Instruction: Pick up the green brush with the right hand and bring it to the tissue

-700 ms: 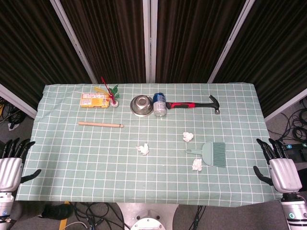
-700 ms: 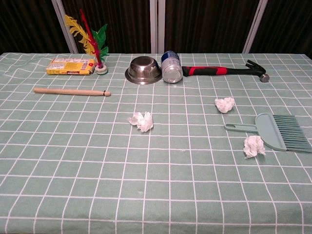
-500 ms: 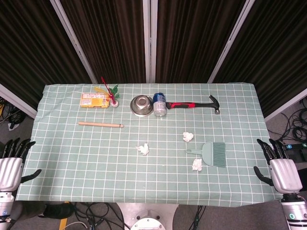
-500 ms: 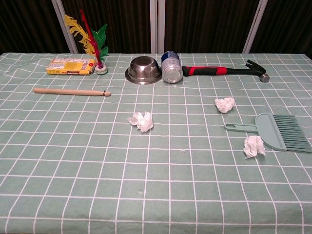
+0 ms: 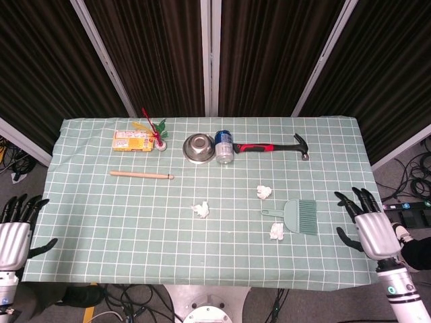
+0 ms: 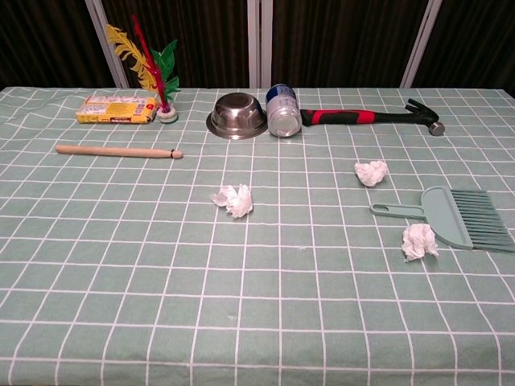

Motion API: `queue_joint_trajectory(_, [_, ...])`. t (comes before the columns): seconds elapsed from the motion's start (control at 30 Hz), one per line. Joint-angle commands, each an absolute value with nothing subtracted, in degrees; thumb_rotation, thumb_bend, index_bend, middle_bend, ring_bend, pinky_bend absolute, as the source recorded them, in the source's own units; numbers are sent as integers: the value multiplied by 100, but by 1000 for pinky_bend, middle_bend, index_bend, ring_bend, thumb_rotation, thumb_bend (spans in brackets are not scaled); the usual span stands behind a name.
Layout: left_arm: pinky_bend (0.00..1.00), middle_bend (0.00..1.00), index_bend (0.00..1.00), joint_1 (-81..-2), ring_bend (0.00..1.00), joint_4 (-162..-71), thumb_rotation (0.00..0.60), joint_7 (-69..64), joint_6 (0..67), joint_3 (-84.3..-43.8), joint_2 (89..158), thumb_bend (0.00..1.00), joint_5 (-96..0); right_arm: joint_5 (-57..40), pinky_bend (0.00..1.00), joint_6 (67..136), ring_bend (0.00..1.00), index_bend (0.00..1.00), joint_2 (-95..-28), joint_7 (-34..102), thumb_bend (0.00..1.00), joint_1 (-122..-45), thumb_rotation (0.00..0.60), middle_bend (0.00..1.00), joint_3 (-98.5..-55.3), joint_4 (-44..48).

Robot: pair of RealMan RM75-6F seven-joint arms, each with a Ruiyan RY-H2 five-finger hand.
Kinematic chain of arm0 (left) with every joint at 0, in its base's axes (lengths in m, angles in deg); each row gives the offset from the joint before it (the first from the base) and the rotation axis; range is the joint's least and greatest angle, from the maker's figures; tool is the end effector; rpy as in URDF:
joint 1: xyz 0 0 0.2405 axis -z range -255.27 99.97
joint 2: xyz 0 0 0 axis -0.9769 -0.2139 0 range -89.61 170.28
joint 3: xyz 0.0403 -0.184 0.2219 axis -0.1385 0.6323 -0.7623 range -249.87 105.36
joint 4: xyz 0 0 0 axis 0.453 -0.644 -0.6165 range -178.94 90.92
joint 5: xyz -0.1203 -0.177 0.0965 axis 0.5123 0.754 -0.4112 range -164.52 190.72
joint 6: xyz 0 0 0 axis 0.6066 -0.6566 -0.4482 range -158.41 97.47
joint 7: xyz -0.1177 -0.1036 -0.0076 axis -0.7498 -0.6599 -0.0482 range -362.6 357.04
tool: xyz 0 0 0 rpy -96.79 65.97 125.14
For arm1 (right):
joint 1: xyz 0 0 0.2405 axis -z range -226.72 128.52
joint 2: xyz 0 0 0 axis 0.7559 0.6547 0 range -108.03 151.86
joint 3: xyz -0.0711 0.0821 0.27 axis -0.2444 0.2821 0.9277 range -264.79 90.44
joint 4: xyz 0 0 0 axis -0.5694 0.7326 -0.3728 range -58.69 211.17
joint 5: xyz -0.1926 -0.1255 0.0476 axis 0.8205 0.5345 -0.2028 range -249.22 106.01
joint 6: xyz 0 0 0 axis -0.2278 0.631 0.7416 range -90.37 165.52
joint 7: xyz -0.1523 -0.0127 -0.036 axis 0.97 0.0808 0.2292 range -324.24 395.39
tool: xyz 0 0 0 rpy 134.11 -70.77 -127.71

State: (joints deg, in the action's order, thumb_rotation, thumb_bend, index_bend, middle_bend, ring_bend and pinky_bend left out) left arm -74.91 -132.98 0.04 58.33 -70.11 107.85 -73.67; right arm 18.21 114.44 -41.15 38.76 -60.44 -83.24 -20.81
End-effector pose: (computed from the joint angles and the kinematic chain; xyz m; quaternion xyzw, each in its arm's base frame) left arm -0.3614 0.1830 0.1426 -0.5892 -0.3659 -0.3814 0.6111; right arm -0.3064 -0.2358 0.1281 0.6632 -0.3693 0.3969 0.5160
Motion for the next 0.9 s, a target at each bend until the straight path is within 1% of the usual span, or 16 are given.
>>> queue_joint_trajectory(0.03, [53, 120, 163, -7502, 32, -13284, 600, -16, 5862, -7013, 10787, 0, -7392, 1487, 80, 10883, 45, 266, -4507, 4214, 251, -6472, 600, 409, -8103, -2102])
queue_joint_trajectory(0.17, [53, 120, 163, -7499, 32, -13244, 600, -16, 5862, -7014, 10818, 0, -7404, 991, 105, 10104, 57, 308, -5076, 4421, 246, -6942, 600, 428, -7998, -1794])
queue_joint_trajectory(0.3, [53, 120, 163, -7526, 32, -13203, 600, -59, 5891, -7018, 10853, 0, -7396, 546, 110, 9719, 58, 341, -5585, 4909, 241, -7242, 600, 424, -7914, -1450])
queue_joint_trajectory(0.4, [53, 120, 163, -7522, 32, -13159, 600, -109, 5850, -7032, 10869, 0, -7388, 234, 111, 9582, 58, 368, -5945, 5169, 240, -7410, 600, 431, -7830, -1212])
queue_joint_trajectory(0.57, [53, 120, 163, -7521, 32, -13093, 600, -184, 5845, -7040, 10900, 0, -7406, -133, 120, 9401, 71, 383, -6434, 5516, 238, -7667, 600, 449, -7765, -844])
queue_joint_trajectory(0.7, [53, 120, 163, -7525, 32, -13051, 600, -232, 5839, -7041, 10926, 0, -7399, -300, 136, 9449, 93, 391, -6748, 5830, 238, -7790, 600, 471, -7752, -579])
queue_joint_trajectory(0.9, [53, 120, 163, -7537, 32, -12994, 600, -308, 5814, -7051, 10953, 0, -7376, -450, 137, 9534, 95, 400, -7075, 6090, 225, -7863, 600, 475, -7811, -278])
